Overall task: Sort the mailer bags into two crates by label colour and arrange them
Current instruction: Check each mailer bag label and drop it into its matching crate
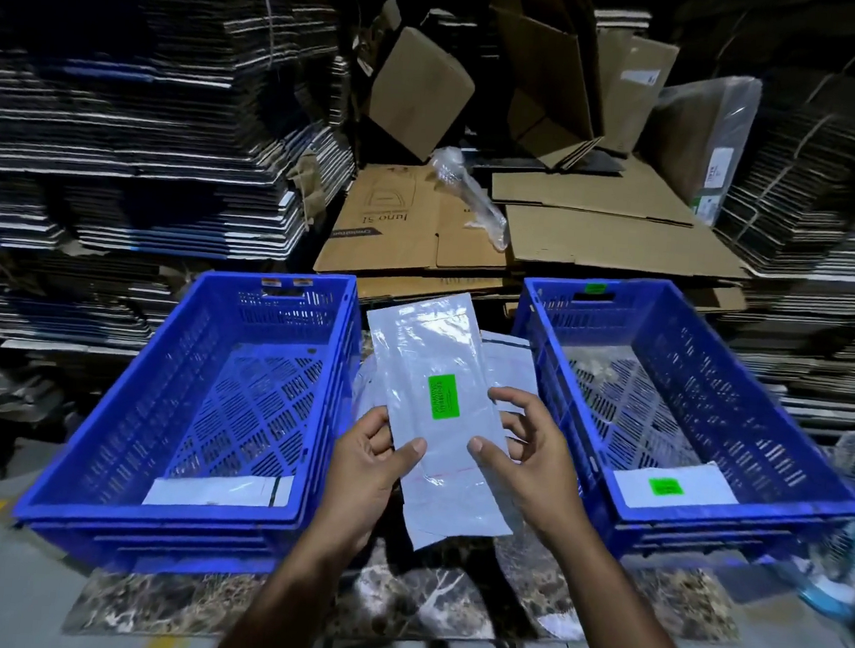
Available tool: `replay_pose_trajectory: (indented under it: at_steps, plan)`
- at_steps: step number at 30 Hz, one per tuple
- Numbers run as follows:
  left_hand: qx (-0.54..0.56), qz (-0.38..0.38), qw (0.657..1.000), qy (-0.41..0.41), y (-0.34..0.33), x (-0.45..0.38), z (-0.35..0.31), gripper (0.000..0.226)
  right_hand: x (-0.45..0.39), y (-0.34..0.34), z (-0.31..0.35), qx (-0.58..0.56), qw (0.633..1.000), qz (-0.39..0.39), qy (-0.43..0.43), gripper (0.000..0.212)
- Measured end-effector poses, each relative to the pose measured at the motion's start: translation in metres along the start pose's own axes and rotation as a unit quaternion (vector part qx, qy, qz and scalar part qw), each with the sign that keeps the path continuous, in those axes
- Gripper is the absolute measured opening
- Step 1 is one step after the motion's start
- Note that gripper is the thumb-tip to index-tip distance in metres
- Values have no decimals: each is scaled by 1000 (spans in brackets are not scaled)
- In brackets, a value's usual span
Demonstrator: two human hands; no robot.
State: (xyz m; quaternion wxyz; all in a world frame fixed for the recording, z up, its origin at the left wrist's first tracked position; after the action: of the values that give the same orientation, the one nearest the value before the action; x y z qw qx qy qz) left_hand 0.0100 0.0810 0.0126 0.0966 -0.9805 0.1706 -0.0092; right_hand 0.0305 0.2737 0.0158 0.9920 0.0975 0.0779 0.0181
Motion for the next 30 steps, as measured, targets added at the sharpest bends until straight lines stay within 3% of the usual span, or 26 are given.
replay_pose_trajectory:
  at_steps: [5, 10, 14, 16, 19, 24, 27, 30]
  plan:
    - [-69, 26, 997, 9, -25, -17, 13, 39, 5, 27, 12, 60, 998, -3, 25, 46]
    - [-109, 51, 992, 43, -56, -52, 36, 31, -5, 101, 23, 156, 987, -29, 37, 53]
    - [-223, 98, 969, 39, -86, -78, 50, 28, -19, 187, 28, 351, 928, -104, 70, 32]
    - [-256, 126, 958, 36, -106, -91, 56, 30, -28, 225, 18, 392, 913, -105, 39, 33]
    - [-379, 165, 910, 10, -140, -108, 63, 40, -40, 267, -6, 489, 866, -97, -33, 39]
    - [-491, 254, 834, 6, -178, -120, 84, 74, -60, 292, -67, 612, 762, 43, -207, 43]
    - [-537, 301, 788, 24, -185, -118, 100, 81, -66, 303, -106, 585, 752, 109, -285, 39]
    - [-568, 290, 770, 19, -184, -119, 106, 81, -66, 291, -138, 515, 750, 236, -342, 45]
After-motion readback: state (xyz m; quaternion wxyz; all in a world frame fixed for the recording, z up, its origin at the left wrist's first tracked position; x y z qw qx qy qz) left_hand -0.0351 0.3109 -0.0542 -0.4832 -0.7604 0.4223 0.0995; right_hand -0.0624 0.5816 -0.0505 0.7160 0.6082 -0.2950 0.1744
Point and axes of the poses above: each hand's wrist, its own x-axis away from the middle knuckle, its own y-axis out of the back of the hand, z = x × y, the point moved 3 cm from there along -x, towards the middle knuckle, and after that the axes turned 10 degrees about z, right-handed, at the moved point
